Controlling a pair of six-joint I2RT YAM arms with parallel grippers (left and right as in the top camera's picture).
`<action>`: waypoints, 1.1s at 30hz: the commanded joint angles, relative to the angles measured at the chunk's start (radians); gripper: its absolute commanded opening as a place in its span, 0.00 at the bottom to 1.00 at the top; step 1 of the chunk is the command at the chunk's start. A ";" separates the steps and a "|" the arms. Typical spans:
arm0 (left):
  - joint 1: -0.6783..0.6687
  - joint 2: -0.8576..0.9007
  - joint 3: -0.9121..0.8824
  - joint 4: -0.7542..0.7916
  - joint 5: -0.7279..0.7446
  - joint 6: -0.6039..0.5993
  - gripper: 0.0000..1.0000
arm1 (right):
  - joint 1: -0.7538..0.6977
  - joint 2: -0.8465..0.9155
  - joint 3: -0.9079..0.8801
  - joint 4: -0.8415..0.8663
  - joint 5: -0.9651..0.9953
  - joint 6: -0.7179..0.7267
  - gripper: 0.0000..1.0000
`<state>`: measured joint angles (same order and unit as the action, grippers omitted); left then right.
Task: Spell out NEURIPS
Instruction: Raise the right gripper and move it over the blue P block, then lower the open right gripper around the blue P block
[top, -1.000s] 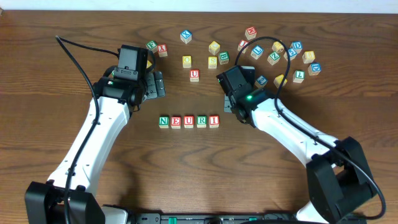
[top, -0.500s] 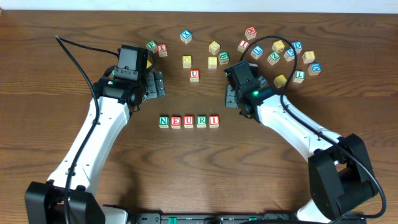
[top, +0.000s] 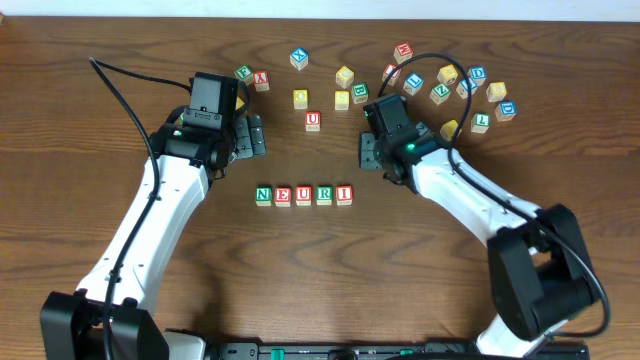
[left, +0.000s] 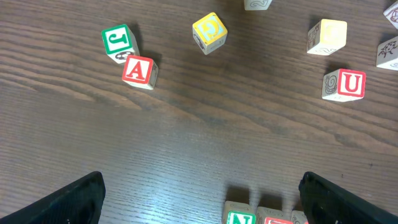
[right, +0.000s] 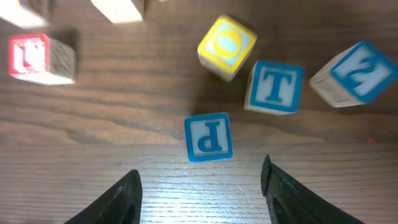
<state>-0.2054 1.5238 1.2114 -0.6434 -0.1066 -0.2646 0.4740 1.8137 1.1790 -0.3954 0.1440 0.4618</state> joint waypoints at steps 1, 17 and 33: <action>0.002 -0.018 0.031 0.000 -0.002 0.002 0.98 | -0.019 0.054 0.018 -0.002 -0.032 -0.034 0.57; 0.002 -0.018 0.031 0.000 -0.002 0.002 0.98 | -0.023 0.062 0.018 0.049 -0.020 -0.086 0.54; 0.002 -0.018 0.031 0.000 -0.002 0.002 0.98 | -0.023 0.075 0.018 0.065 0.008 -0.090 0.50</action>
<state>-0.2054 1.5238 1.2114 -0.6434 -0.1066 -0.2646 0.4583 1.8702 1.1790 -0.3336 0.1276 0.3843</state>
